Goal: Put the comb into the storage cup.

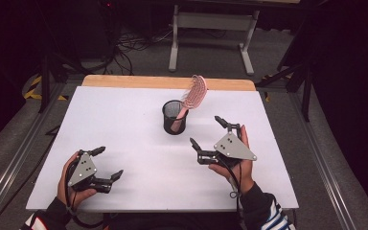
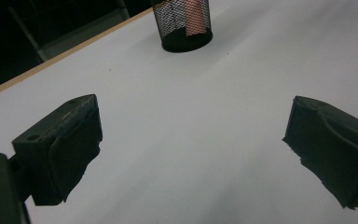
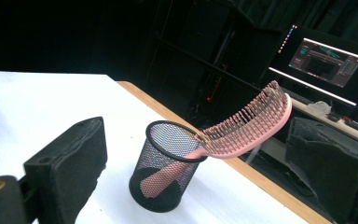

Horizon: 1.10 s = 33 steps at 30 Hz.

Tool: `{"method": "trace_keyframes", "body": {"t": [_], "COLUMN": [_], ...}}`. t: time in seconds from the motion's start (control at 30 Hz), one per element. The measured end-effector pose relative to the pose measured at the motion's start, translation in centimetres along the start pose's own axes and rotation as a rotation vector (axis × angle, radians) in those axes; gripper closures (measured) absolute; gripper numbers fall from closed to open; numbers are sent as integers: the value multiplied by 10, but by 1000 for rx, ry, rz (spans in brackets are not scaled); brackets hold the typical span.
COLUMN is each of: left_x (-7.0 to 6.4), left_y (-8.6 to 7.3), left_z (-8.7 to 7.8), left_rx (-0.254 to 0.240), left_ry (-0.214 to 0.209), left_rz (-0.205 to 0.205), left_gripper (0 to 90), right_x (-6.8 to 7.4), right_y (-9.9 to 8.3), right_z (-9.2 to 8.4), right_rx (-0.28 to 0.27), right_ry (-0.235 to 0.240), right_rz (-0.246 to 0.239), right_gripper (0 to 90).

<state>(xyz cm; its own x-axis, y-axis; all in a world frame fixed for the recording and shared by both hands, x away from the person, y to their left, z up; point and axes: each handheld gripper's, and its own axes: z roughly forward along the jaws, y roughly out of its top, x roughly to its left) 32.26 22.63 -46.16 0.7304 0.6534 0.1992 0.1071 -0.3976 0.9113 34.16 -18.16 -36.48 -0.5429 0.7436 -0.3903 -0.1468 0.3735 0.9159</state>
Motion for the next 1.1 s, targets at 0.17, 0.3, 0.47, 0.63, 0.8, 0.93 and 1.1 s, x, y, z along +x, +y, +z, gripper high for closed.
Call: {"method": "trace_keyframes", "body": {"t": [0.17,0.3,0.47,0.63,0.8,0.93,1.1], "left_x": [-1,-1,-1,-1,-1,-1,-1], "left_y": [0,0,0,0,0,0,0], "left_z": [1,1,2,2,2,1,1], "left_rx": [3,4,7,9,10,10,11], "left_ry": [-4,-6,-9,-12,-11,-11,-11], "left_rz": [8,6,7,10,11,10,10], "left_gripper": [50,50,50,49,47,47,47], "right_x": [1,2,3,5,7,8,8], "right_y": [-3,-7,-9,-12,-16,-18,-21], "right_z": [-3,-4,-5,-7,-10,-12,-13], "right_rx": [0,11,12,10,25,28,38], "right_ry": [-6,-9,-14,-10,-8,-13,-16], "right_rz": [-2,-12,-19,-25,-41,-46,-61], "right_gripper": [63,63,65,66,65,65,65]}}
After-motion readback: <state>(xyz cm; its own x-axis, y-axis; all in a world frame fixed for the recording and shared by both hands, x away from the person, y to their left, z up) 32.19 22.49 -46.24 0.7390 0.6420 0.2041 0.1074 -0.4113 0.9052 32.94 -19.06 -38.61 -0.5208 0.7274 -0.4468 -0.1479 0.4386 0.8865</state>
